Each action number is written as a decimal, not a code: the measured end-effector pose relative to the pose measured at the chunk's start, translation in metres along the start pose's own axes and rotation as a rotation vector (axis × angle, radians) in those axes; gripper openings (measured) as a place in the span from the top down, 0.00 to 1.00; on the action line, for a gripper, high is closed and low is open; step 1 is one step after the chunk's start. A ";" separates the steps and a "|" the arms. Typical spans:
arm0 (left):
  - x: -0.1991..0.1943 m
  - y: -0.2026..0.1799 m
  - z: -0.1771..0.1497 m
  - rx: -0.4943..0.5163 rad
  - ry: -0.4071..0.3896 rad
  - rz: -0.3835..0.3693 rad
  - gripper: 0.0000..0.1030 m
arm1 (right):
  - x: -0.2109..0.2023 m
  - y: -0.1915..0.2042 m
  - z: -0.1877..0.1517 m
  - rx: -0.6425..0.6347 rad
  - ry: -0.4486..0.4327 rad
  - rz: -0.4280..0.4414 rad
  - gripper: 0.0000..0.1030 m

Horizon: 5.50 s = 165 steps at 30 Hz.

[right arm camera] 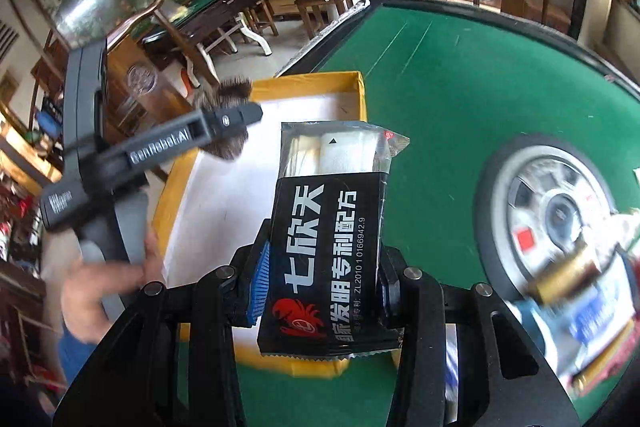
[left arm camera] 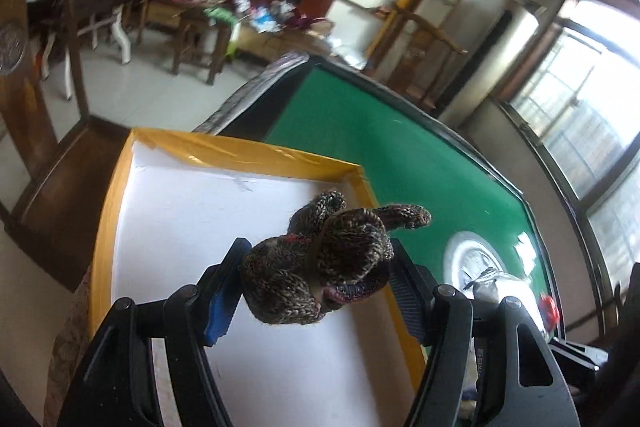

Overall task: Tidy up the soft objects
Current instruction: 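Lower toy into white box, open left gripper while right gripper releases pouch there, then move both grippers back over the cluttered table, then grasp blue Vinda tissue bag with left gripper while right grasps blue-white tissue pack, then carry Vinda bag with left gripper while right gripper carries tissue pack toward box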

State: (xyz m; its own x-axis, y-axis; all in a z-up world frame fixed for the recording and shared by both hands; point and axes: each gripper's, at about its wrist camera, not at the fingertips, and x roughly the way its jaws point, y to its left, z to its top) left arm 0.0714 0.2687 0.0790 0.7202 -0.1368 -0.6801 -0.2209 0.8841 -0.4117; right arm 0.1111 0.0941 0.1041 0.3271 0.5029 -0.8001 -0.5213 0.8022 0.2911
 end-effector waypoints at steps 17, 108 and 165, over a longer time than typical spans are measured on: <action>0.024 0.061 0.002 -0.196 -0.032 0.005 0.34 | 0.140 0.025 0.067 -0.051 0.063 -0.043 0.60; 0.032 -0.155 -0.121 0.598 0.273 -0.393 0.43 | -0.052 -0.144 -0.161 0.209 0.035 0.201 0.41; -0.001 -0.102 -0.056 0.380 0.090 -0.423 0.43 | -0.058 -0.131 -0.148 0.075 -0.215 0.091 0.48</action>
State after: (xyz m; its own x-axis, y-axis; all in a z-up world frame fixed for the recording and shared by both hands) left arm 0.0558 0.1534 0.0879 0.6322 -0.5364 -0.5591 0.3379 0.8403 -0.4240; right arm 0.0440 -0.0878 0.0343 0.4460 0.6246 -0.6411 -0.4992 0.7681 0.4010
